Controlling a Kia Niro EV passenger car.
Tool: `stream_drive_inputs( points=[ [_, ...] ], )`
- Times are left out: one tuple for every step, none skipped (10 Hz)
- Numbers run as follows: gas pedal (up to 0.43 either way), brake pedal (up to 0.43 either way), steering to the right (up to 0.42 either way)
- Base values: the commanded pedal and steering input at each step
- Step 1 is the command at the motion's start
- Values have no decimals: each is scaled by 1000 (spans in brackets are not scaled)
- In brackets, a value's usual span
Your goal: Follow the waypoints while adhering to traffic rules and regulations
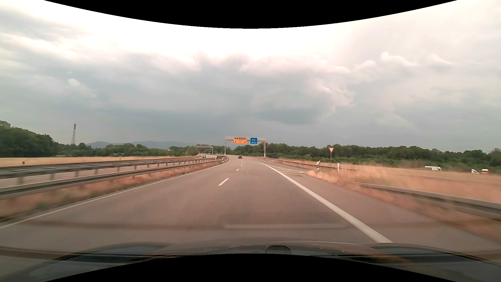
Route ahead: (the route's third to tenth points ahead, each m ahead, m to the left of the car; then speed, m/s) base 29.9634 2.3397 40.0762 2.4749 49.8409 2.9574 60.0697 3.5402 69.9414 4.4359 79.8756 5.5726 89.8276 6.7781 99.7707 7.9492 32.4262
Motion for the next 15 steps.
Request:
stream_drive_inputs(
  points=[
    [220, 0, -13],
    [220, 0, -13],
    [220, 0, -13],
    [220, 0, -12],
    [220, 0, -12],
    [220, 0, -12],
    [220, 0, -12],
    [220, 0, -11],
    [220, 0, -11],
    [220, 0, -11],
    [220, 0, -12],
    [228, 0, -12],
    [240, 0, -11],
    [240, 0, -10],
    [268, 0, -10]
  ],
)
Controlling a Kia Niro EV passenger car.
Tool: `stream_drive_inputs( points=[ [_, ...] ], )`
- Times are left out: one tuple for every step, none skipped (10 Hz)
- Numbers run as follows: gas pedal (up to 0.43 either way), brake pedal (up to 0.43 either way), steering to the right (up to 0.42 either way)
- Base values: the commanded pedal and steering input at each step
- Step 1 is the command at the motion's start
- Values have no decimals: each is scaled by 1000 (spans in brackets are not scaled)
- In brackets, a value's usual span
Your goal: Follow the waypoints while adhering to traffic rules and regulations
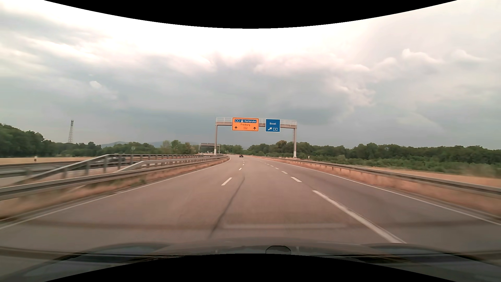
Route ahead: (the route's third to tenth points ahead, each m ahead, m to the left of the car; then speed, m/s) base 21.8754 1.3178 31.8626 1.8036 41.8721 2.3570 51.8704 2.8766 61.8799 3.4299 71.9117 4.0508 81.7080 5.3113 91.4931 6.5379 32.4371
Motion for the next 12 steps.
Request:
stream_drive_inputs(
  points=[
    [287, 0, -9],
    [287, 0, -8],
    [287, 0, -9],
    [287, 0, -8],
    [311, 0, -8],
    [311, 0, -10],
    [311, 0, -10],
    [311, 0, -10],
    [311, 0, -10],
    [311, 0, -11],
    [311, 0, -11],
    [311, 0, -11]
  ],
)
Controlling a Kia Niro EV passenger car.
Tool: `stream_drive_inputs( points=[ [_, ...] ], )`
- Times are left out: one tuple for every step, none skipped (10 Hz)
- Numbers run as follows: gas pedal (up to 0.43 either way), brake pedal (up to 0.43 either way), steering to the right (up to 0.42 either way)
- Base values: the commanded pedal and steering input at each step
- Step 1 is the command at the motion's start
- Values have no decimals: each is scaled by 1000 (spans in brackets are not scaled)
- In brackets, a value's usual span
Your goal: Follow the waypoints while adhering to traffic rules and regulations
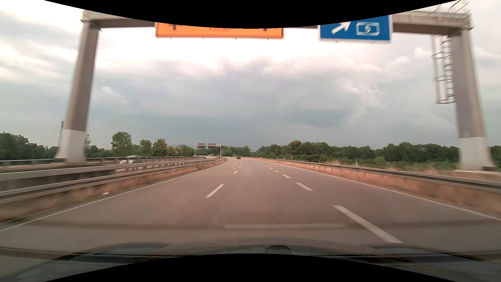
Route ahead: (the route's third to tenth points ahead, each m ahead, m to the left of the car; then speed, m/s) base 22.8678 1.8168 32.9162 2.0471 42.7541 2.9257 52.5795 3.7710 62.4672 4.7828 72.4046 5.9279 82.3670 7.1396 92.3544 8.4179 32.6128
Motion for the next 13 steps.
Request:
stream_drive_inputs(
  points=[
    [311, 0, -11],
    [311, 0, -11],
    [311, 0, -11],
    [311, 0, -11],
    [311, 0, -12],
    [311, 0, -14],
    [311, 0, -13],
    [311, 0, -13],
    [299, 0, -13],
    [299, 0, -13],
    [287, 0, -13],
    [268, 0, -13],
    [260, 0, -13]
  ],
)
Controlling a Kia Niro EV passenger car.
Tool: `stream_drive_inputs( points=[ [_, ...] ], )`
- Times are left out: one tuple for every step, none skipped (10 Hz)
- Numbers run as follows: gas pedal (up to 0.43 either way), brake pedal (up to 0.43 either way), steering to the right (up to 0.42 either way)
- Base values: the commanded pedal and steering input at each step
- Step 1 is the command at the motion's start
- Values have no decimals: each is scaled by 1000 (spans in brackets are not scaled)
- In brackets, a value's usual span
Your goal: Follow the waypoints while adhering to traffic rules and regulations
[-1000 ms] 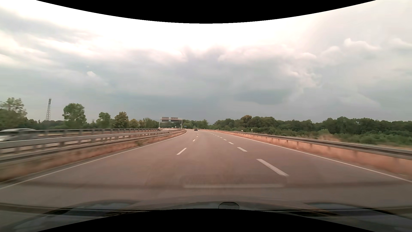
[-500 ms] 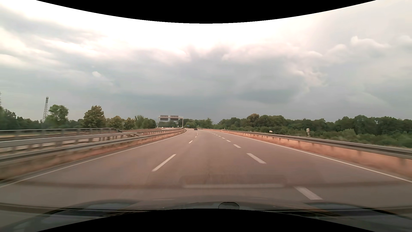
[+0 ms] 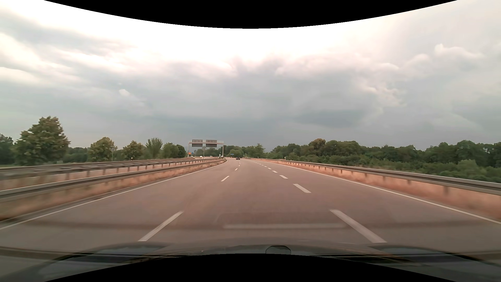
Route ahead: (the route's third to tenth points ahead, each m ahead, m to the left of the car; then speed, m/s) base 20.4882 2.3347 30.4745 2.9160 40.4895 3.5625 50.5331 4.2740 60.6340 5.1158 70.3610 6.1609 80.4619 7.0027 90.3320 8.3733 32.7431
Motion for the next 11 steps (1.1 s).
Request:
stream_drive_inputs(
  points=[
    [260, 0, -13],
    [260, 0, -13],
    [260, 0, -13],
    [260, 0, -14],
    [260, 0, -14],
    [260, 0, -13],
    [260, 0, -13],
    [260, 0, -13],
    [260, 0, -14],
    [260, 0, -15],
    [260, 0, -13]
  ],
)
